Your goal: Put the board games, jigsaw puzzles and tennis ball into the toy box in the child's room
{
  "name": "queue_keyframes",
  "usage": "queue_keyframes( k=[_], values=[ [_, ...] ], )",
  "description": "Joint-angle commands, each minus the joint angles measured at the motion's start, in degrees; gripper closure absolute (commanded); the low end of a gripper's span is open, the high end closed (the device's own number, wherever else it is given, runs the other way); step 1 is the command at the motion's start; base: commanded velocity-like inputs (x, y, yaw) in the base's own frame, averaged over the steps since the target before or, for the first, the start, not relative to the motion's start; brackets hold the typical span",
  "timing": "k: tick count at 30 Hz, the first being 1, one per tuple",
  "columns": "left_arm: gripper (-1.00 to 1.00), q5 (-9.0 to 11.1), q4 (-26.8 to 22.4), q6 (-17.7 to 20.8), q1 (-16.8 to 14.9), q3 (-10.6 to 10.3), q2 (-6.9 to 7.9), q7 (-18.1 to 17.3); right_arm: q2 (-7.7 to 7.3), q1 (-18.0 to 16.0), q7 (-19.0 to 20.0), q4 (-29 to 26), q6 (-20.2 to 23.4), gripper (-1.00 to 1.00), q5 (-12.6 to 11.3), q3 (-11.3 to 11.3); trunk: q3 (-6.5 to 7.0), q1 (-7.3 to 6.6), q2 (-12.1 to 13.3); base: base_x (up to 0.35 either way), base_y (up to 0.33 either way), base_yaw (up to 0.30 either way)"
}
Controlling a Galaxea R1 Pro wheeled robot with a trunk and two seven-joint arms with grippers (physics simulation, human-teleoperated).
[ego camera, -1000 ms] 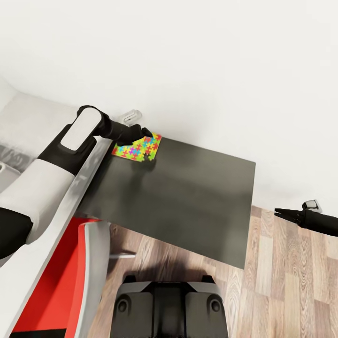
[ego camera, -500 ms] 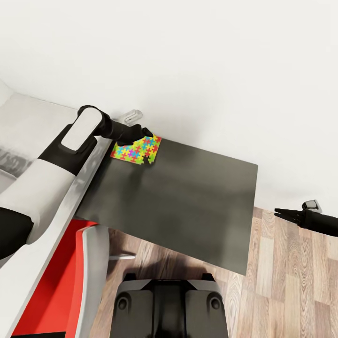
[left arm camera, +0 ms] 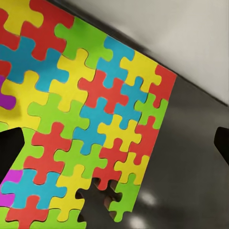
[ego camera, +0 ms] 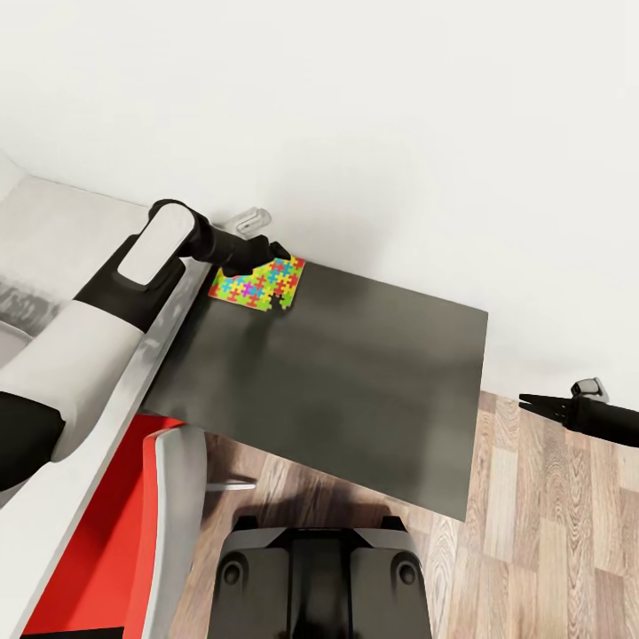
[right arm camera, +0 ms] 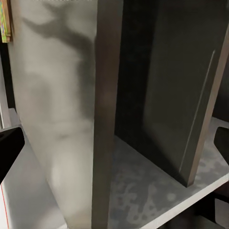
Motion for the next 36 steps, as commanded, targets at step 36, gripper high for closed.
queue_keyframes(
  k=[36],
  values=[
    [-1.0,0.4,1.1,-0.7,2.5,-4.2,0.61,0.6,-0.57,-0.2,0.2,0.1,0.5,-1.0,-0.6,0.4,-0.09,0.04,-0.1,0.0,0.0,0.0]
  ],
)
